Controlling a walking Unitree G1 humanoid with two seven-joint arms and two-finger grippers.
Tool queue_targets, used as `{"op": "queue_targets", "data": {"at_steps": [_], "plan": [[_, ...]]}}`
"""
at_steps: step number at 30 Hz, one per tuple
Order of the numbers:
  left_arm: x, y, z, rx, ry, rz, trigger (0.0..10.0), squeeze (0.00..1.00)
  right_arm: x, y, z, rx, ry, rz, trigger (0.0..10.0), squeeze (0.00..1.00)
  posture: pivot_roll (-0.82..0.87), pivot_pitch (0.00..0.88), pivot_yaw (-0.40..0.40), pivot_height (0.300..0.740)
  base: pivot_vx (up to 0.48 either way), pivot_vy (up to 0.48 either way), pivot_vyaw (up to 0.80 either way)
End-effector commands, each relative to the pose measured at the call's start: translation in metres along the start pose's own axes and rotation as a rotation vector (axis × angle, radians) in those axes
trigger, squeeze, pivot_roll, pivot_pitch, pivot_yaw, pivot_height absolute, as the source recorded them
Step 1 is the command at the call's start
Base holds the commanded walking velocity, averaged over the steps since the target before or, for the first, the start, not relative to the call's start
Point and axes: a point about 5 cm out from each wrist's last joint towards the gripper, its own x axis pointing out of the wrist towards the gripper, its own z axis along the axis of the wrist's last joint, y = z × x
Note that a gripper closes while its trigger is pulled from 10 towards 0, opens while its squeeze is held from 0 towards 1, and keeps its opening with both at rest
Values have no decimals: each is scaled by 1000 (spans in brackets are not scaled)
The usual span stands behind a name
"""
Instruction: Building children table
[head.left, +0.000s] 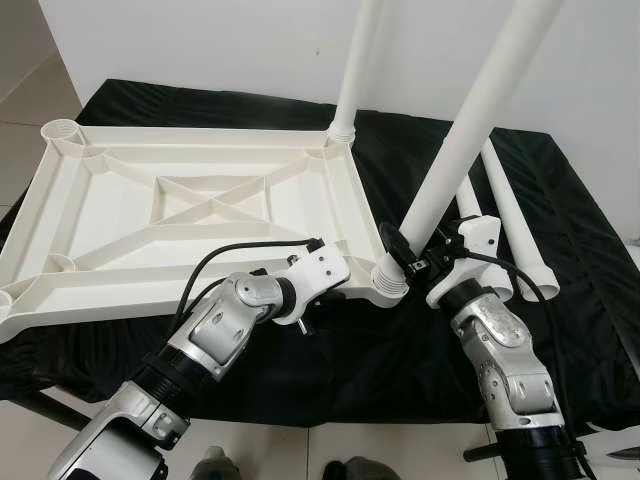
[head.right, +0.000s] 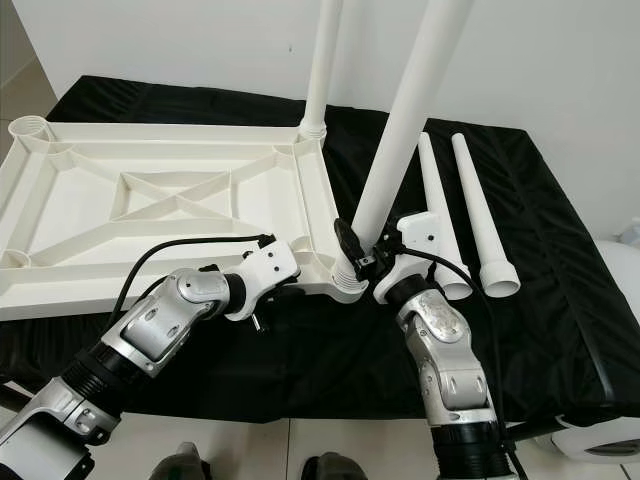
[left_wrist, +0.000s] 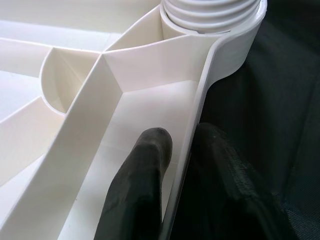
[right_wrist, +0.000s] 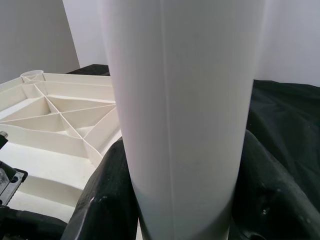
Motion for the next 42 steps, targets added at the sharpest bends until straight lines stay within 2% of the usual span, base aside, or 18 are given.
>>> {"op": "queue_targets", "data": {"at_steps": [1, 16, 25, 29, 37, 42], "plan": [[-7, 9, 19, 62, -82, 46, 10000, 0, -14, 4, -36, 41, 181, 17, 10000, 0, 32, 34, -75, 740, 0, 0, 0], [-10, 11, 19, 62, -79, 49, 10000, 0, -24, 17, -34, 81, 145, 121, 10000, 0, 34, 51, -67, 740, 0, 0, 0], [-10, 11, 19, 65, -80, 48, 10000, 0, -21, 8, -35, 116, 163, 51, 10000, 0, 33, 52, -64, 740, 0, 0, 0], [-10, 11, 19, 67, -79, 48, 10000, 0, -11, 1, -34, 158, 185, -27, 10000, 0, 35, 53, -63, 740, 0, 0, 0], [-12, 12, 20, 69, -79, 52, 10000, 0, 2, -2, -28, 178, 162, -55, 10000, 0, 43, 54, -69, 740, 0, 0, 0], [-13, 13, 20, 68, -81, 59, 10000, 0, 2, -1, -29, 169, 177, -46, 10000, 0, 46, 55, -74, 740, 0, 0, 0]]}}
